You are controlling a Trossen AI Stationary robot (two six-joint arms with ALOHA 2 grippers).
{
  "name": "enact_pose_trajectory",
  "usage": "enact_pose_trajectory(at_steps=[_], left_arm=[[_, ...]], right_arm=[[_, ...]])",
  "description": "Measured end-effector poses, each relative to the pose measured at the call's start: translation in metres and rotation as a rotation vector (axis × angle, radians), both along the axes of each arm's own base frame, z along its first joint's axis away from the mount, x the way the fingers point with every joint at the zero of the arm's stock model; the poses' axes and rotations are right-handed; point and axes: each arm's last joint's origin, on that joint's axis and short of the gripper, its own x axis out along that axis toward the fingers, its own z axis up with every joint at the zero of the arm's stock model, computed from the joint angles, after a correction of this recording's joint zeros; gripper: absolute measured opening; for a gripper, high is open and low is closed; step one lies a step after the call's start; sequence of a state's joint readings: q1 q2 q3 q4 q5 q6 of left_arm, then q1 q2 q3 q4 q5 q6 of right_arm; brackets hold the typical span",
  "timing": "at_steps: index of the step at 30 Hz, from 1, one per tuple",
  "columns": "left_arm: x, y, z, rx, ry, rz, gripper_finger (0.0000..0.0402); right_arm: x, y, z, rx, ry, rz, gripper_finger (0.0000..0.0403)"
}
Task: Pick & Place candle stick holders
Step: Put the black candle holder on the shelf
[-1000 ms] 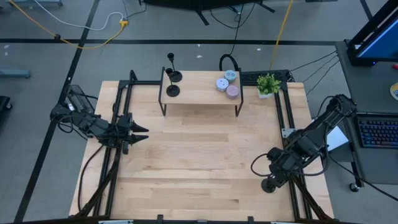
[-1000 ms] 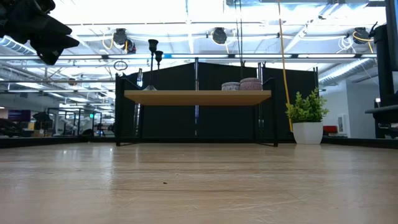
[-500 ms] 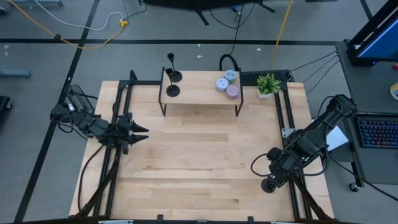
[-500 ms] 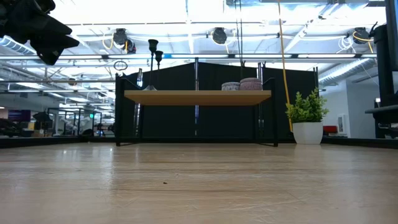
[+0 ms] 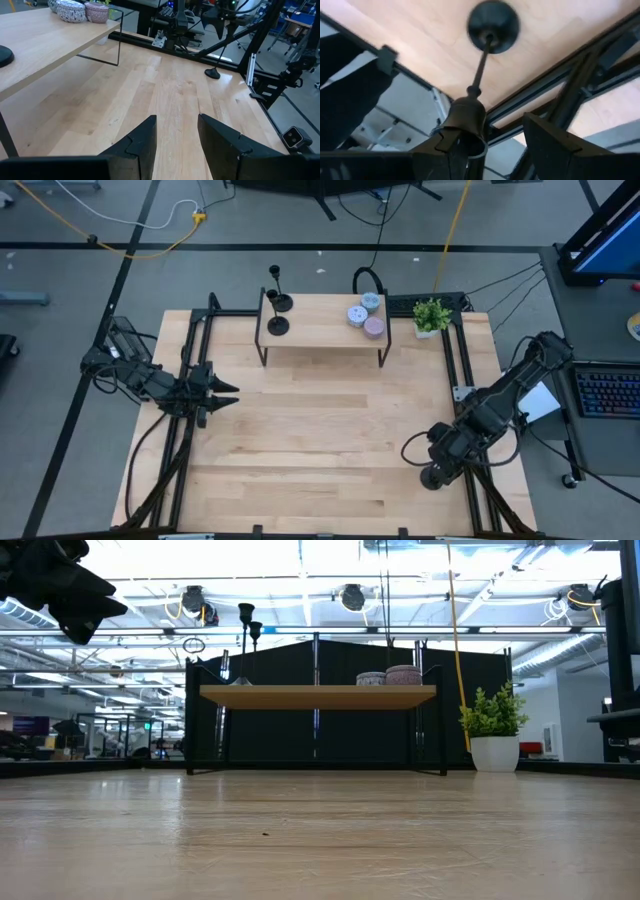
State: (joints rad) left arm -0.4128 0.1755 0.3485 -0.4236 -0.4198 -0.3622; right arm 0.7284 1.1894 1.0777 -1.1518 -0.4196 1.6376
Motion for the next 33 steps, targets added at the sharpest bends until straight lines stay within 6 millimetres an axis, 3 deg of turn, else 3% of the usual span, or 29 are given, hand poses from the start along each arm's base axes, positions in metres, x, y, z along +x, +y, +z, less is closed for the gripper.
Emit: enact_pose_trajectory(at_steps=[8,18,25,33], left_arm=[[0.000,0.000,0.000,-0.006,-0.001,0.001,0.0147],[0.001,0.000,0.003,-0.018,-0.030,0.020,0.0147],[0.007,-0.001,0.013,-0.056,-0.123,0.056,0.0147],[0.034,-0.013,0.014,-0.019,-0.108,0.051,0.0147]], right_arm=[[0.002,0.002,-0.010,0.027,-0.024,0.001,0.0150],[0.002,0.002,-0.011,0.017,-0.032,0.006,0.0017],[0.008,-0.001,-0.011,0.024,-0.056,-0.017,0.0013],[0.019,-0.012,-0.002,0.035,-0.105,-0.014,0.0010]])
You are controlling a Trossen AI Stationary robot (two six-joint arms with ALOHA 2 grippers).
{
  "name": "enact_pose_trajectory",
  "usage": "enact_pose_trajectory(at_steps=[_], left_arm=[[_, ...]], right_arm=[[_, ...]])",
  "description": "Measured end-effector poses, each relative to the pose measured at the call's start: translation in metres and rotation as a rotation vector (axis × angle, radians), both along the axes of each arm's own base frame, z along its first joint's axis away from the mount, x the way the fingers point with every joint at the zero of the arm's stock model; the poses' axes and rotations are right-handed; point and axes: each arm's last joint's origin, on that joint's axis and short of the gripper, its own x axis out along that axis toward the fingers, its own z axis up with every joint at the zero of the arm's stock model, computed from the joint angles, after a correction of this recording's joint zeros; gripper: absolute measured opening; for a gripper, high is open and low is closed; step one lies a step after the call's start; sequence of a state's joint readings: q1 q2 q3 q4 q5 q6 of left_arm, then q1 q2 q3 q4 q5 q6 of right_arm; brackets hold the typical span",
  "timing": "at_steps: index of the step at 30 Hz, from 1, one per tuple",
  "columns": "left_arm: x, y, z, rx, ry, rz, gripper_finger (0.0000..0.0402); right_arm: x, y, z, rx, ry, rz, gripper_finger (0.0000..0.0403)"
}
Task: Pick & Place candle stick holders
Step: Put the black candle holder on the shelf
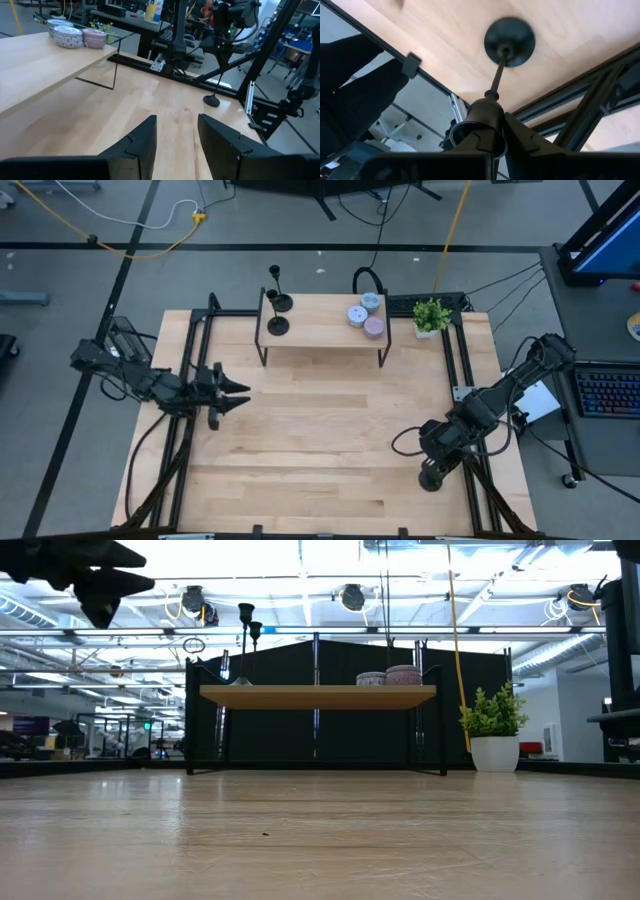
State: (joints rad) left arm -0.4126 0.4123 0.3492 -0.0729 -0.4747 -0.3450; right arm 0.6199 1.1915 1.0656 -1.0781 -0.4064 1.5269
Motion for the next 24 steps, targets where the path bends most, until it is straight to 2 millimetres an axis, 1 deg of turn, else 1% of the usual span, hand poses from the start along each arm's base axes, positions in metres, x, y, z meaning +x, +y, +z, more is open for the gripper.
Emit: enact_pose_trajectory(at_steps=[5,9,16,18,24], left_arm=[[0.021,-0.009,-0.003,0.003,-0.001,-0.001,0.0147],[0.035,-0.015,-0.003,0.005,-0.037,-0.003,0.0147],[0.059,-0.021,-0.005,-0.012,-0.080,0.021,0.0154],[0.068,-0.023,-0.002,-0.004,-0.061,0.028,0.0163],[0.100,-0.031,0.016,0.015,-0.028,0.046,0.0201]], right_arm=[[0.010,-0.007,0.006,-0.008,-0.094,0.008,0.0006],[0.020,-0.014,0.008,0.000,-0.172,0.008,0.0006],[0.038,-0.030,0.012,0.019,-0.314,0.015,0.0006],[0.041,-0.034,0.013,0.021,-0.348,0.028,0.0006],[0.051,-0.049,0.014,-0.002,-0.455,0.074,0.0006]])
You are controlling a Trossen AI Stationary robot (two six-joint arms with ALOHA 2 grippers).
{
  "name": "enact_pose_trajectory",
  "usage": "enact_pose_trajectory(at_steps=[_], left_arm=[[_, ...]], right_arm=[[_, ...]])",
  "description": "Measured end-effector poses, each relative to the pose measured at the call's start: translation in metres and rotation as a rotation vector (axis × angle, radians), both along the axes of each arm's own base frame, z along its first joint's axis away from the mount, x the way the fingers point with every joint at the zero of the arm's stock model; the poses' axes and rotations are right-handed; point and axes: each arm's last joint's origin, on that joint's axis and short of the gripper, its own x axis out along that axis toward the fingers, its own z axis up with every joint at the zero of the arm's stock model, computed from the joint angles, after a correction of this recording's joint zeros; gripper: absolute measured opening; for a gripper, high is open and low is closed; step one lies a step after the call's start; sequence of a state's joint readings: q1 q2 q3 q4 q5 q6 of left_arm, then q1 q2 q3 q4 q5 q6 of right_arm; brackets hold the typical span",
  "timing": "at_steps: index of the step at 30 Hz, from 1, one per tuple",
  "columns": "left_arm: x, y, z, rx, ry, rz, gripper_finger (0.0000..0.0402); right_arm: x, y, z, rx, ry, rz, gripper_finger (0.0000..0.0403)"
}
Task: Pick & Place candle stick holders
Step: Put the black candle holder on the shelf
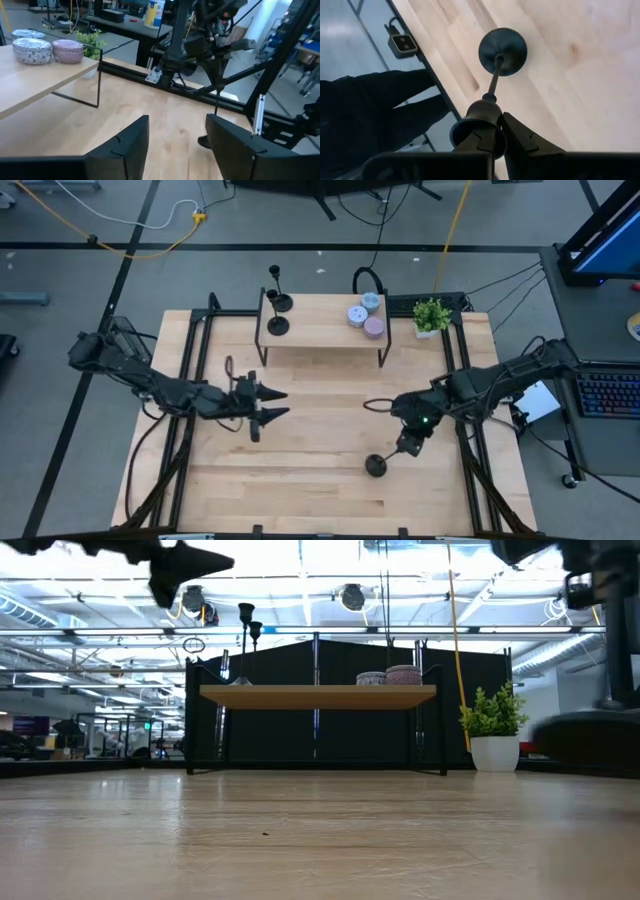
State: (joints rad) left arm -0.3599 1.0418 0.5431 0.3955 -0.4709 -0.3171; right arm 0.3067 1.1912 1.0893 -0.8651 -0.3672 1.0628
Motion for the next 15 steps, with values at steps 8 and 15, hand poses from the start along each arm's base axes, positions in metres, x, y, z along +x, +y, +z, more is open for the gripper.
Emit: enact_pose_trajectory(at_steps=[8,15], left_arm=[[0.045,-0.005,0.017,0.024,0.099,-0.003,0.0220],[0.090,-0.008,0.025,0.021,0.161,-0.037,0.0221]], right_arm=[[0.010,-0.020,0.003,-0.034,-0.131,0.053,0.0006],[0.018,-0.036,0.011,-0.095,-0.261,0.109,0.0006]])
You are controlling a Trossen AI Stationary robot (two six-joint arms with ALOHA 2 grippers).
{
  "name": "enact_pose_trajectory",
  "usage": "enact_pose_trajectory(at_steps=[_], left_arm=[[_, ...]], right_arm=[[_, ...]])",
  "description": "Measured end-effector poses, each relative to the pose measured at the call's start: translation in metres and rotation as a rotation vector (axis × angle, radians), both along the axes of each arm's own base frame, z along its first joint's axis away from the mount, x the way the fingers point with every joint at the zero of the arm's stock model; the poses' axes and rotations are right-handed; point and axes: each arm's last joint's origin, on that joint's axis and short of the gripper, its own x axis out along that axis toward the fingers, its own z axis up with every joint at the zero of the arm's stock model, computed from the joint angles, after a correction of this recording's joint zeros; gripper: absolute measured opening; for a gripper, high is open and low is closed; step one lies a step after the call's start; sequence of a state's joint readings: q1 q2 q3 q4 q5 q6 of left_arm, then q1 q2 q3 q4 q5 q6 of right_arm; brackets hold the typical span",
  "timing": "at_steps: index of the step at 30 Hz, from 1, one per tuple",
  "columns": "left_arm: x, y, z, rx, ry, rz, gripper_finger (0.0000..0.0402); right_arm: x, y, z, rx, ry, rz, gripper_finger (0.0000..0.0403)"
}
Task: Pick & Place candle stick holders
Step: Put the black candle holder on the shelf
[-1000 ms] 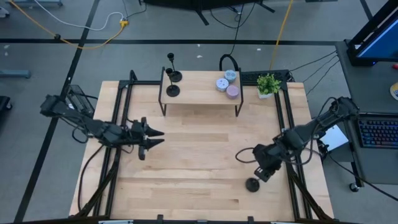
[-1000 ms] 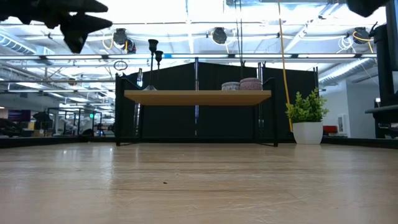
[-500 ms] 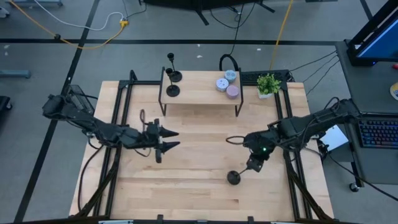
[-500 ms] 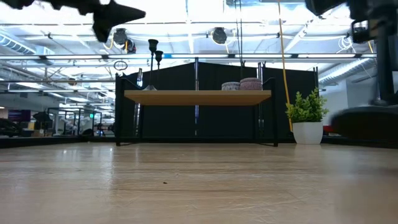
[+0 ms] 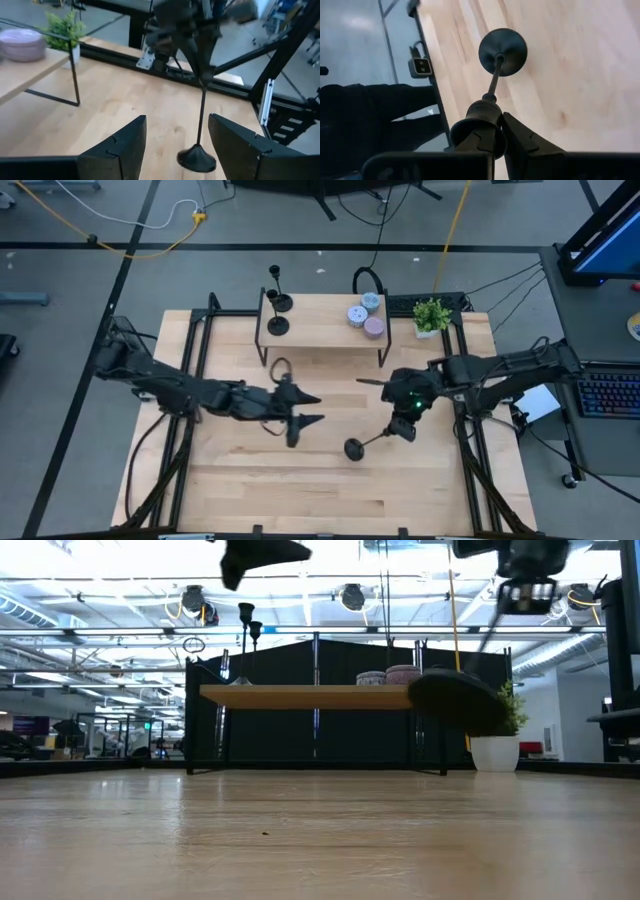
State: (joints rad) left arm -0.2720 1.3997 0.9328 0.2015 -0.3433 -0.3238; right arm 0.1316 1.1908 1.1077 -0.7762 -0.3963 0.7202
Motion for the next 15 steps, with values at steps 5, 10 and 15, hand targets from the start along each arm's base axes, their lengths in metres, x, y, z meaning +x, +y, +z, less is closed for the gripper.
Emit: enact_pose_trajectory(at_steps=[5,10,15], left_arm=[[0.030,-0.003,0.003,-0.016,0.049,-0.007,0.0221],[0.057,-0.004,0.011,-0.013,0.080,0.008,0.0221],[0.076,-0.004,0.022,-0.002,0.107,-0.004,0.0221]], right_arm=[[0.009,-0.010,0.019,-0.070,-0.102,0.050,0.0006],[0.024,-0.016,0.030,-0.145,-0.123,0.127,0.0006],[0.043,-0.020,0.025,-0.203,-0.052,0.216,0.0006]])
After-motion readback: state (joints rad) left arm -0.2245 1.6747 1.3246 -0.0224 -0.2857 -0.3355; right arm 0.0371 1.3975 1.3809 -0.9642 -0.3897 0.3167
